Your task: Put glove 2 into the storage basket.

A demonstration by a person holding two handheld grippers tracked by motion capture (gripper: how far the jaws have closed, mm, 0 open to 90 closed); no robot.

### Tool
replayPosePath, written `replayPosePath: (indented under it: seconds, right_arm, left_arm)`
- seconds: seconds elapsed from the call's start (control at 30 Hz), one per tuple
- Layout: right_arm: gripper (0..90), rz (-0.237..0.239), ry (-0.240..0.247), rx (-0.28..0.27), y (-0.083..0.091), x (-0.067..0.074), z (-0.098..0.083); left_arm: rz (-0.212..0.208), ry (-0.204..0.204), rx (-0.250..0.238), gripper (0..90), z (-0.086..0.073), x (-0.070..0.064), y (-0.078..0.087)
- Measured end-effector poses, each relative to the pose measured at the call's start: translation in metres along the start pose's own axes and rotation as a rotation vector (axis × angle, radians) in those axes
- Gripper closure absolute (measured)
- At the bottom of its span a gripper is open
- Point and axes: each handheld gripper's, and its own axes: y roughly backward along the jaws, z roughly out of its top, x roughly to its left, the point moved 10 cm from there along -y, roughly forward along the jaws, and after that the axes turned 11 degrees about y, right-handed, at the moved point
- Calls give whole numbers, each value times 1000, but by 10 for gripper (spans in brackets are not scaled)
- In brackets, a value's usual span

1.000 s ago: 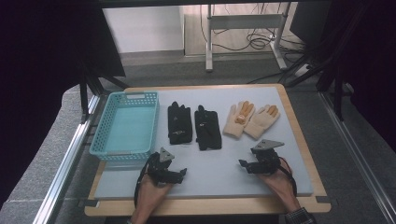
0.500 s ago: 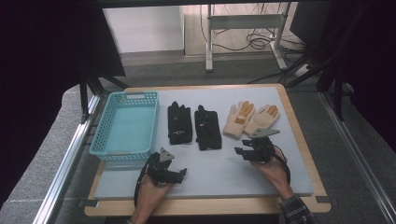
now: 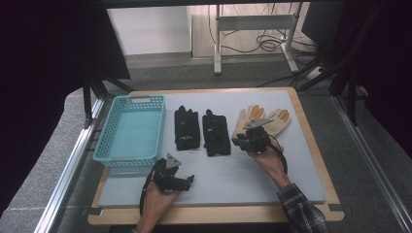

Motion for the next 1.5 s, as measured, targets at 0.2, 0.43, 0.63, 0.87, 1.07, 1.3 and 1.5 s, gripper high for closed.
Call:
replayPosePath:
  seconds: [0.2, 0.43, 0.63, 0.87, 1.07, 1.3, 1.5]
  right_arm:
    - [456, -36, 3, 13, -27, -9, 19]
    - [267, -57, -18, 63, -68, -16, 27]
    - [224, -57, -49, 130, -95, -17, 17]
    - [657, -3, -110, 139, -88, -4, 19]
    - [790, -4, -104, 135, -80, 3, 24]
    - [790, 31, -106, 59, -48, 13, 39]
    - [790, 74, -118, -4, -15, 30, 51]
  left_arm:
    - [0, 2, -2, 57, 0, 0, 0]
    - [-2, 4, -5, 57, 0, 0, 0]
    - [-2, 5, -5, 57, 0, 0, 0]
    - [1, -8, 6, 57, 0, 1, 0]
    - [0, -3, 1, 57, 0, 0, 0]
    - [0, -2, 2, 57, 0, 0, 0]
    - [-1, 0, 1, 57, 0, 0, 0]
